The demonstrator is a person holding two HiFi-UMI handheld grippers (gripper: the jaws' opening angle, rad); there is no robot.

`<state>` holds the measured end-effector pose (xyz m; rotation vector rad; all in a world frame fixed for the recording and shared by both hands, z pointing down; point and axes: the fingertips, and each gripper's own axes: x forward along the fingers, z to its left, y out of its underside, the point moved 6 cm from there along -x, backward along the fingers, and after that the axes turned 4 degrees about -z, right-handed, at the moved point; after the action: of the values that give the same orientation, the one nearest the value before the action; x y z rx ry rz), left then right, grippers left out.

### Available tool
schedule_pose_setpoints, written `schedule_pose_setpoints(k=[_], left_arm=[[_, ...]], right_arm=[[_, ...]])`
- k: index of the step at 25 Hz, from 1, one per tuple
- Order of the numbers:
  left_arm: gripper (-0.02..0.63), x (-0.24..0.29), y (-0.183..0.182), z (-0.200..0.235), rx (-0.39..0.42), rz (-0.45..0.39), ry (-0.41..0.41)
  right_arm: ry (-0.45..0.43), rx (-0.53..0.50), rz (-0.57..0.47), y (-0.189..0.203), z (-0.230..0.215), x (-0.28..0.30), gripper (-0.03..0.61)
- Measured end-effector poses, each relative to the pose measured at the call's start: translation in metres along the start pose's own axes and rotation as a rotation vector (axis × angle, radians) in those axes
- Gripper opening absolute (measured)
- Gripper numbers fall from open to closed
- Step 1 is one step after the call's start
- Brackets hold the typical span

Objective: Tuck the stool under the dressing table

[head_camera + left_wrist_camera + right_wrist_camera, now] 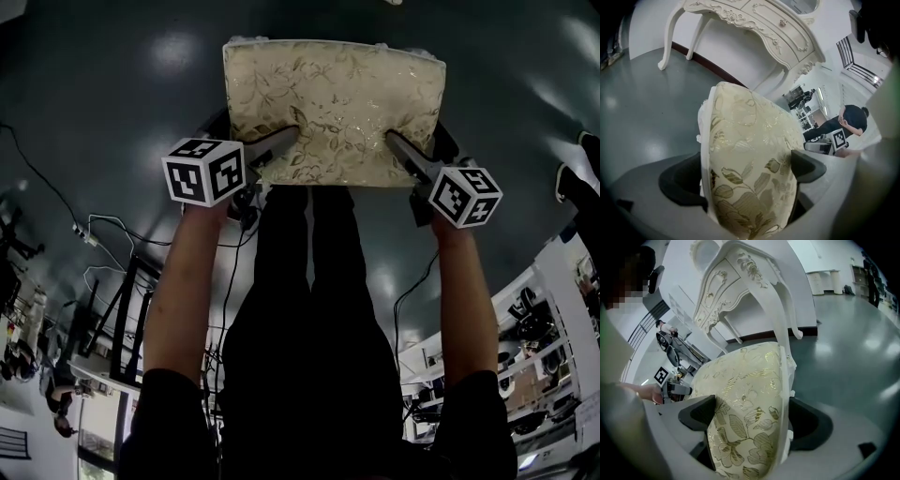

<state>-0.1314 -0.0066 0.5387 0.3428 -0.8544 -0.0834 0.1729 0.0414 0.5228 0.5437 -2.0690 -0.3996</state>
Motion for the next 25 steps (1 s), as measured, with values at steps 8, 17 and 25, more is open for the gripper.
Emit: schedule_pose_setpoints(k=[8, 17, 25], left_arm=[[0.583, 0.006, 0.0, 0.004, -0.024, 0.018, 0.05], [0.588, 0.008, -0.001, 0.0, -0.015, 0.043, 0.033], [0.589, 0.002, -0.009, -0.006, 0.018, 0.014, -0.002]], right_arm=[[-0.082, 0.104, 0.105, -0.003, -0.007, 0.008, 0.474], [-0.089, 0.099, 0.121, -0.005, -0.006, 0.009, 0.476], [-0.071, 0.11, 0.089, -0.008, 0.001, 0.002, 0.476]])
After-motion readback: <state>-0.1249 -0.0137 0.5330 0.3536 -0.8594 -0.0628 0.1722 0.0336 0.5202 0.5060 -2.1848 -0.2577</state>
